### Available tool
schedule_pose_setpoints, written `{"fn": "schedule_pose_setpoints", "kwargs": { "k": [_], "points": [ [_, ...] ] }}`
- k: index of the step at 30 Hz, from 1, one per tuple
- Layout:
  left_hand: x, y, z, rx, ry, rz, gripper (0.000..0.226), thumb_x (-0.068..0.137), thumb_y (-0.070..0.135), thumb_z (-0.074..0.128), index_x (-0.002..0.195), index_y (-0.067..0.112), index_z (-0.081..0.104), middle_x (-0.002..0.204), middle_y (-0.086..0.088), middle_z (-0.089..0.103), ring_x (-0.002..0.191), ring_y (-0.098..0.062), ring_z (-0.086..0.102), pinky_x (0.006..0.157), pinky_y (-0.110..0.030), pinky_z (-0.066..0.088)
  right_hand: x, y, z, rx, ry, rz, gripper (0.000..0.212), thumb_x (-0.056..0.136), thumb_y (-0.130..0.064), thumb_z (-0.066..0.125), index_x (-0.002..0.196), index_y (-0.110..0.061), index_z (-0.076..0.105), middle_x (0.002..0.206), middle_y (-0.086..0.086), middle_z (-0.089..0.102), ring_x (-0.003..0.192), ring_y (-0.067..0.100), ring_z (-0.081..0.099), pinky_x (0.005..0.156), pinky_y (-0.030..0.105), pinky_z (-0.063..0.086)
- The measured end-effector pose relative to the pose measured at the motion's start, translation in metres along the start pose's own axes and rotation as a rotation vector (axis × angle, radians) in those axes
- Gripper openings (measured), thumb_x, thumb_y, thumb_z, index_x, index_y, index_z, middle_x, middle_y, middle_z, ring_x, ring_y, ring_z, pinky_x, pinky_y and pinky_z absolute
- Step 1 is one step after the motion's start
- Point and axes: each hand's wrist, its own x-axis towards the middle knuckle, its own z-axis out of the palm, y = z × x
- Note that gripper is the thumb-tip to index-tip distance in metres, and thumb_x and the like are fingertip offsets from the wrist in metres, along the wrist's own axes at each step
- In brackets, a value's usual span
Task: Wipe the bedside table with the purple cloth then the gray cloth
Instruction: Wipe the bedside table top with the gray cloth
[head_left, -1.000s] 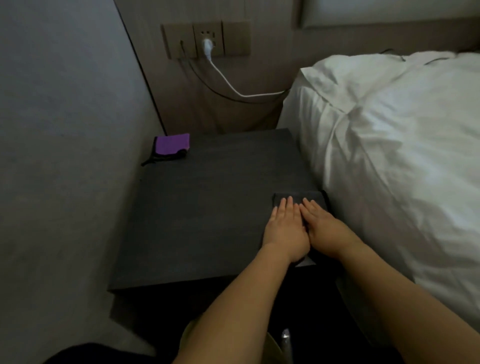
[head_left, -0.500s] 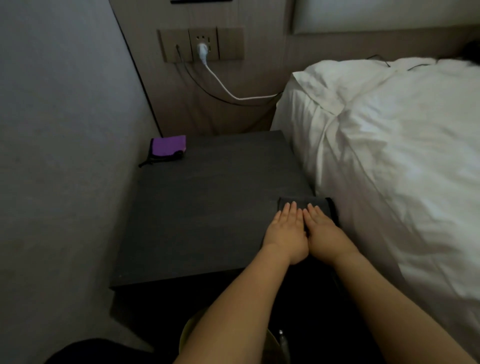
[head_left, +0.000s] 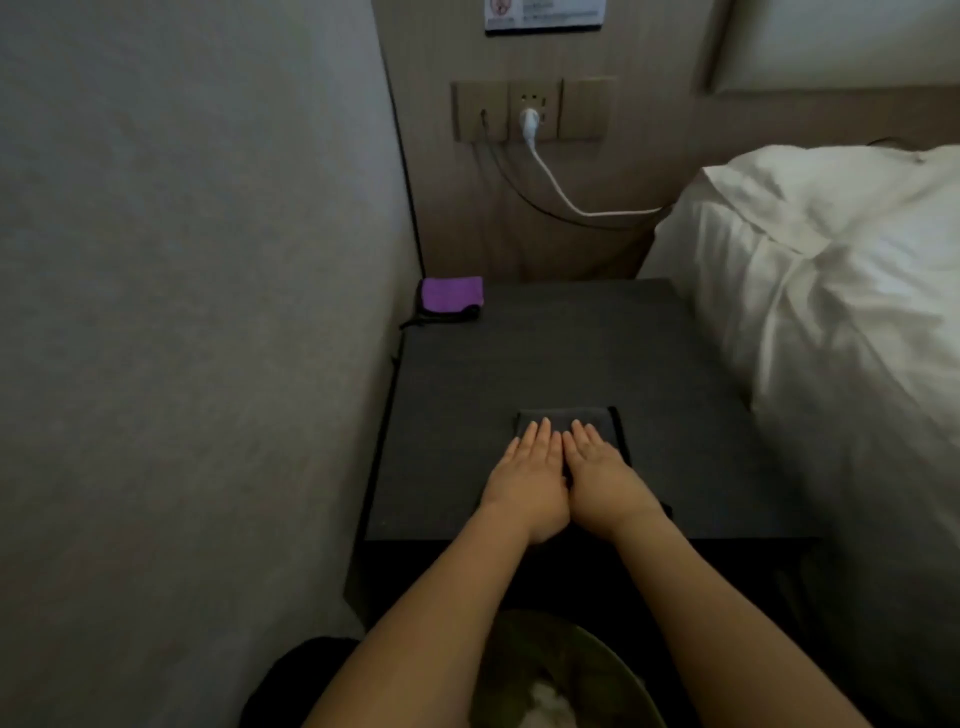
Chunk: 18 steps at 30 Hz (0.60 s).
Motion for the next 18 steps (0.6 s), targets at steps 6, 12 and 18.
{"fn": "schedule_pose_setpoints", "kwargs": {
  "k": [6,12,18],
  "points": [
    [-0.023,-0.071,0.0,-0.024,-0.003,-0.144,0.063,0.1,0.028,0.022,0.151,0.006,-0.007,0.16,-0.011,-0.013,0.149,-0.022,-0.011,0.121,-0.036,-0.004,0.031,-0.071,0.006,-0.01,-0.014,-0.13,0.061,0.099,-0.024,0.029,0.15,-0.007,0.001,0.16,0.011,-0.005,0.149,0.022,-0.003,0.121,0.034,0.004],
    [-0.049,-0.116,0.007,-0.06,0.023,-0.255,0.066,0.099,0.026,0.026,0.151,0.006,-0.008,0.16,-0.012,-0.012,0.149,-0.023,-0.011,0.122,-0.036,-0.003,0.044,-0.121,0.013,-0.002,-0.032,-0.248,0.06,0.098,-0.023,0.029,0.15,-0.009,0.002,0.16,0.01,-0.005,0.149,0.022,-0.003,0.121,0.034,0.004],
    [-0.076,-0.121,0.016,-0.102,0.047,-0.316,0.067,0.099,0.025,0.029,0.151,0.005,-0.008,0.16,-0.013,-0.013,0.149,-0.025,-0.01,0.121,-0.036,-0.003,0.032,-0.14,0.02,-0.029,-0.048,-0.317,0.06,0.098,-0.023,0.028,0.15,-0.009,0.002,0.16,0.01,-0.004,0.149,0.022,-0.003,0.121,0.035,0.005]
  ]
}}
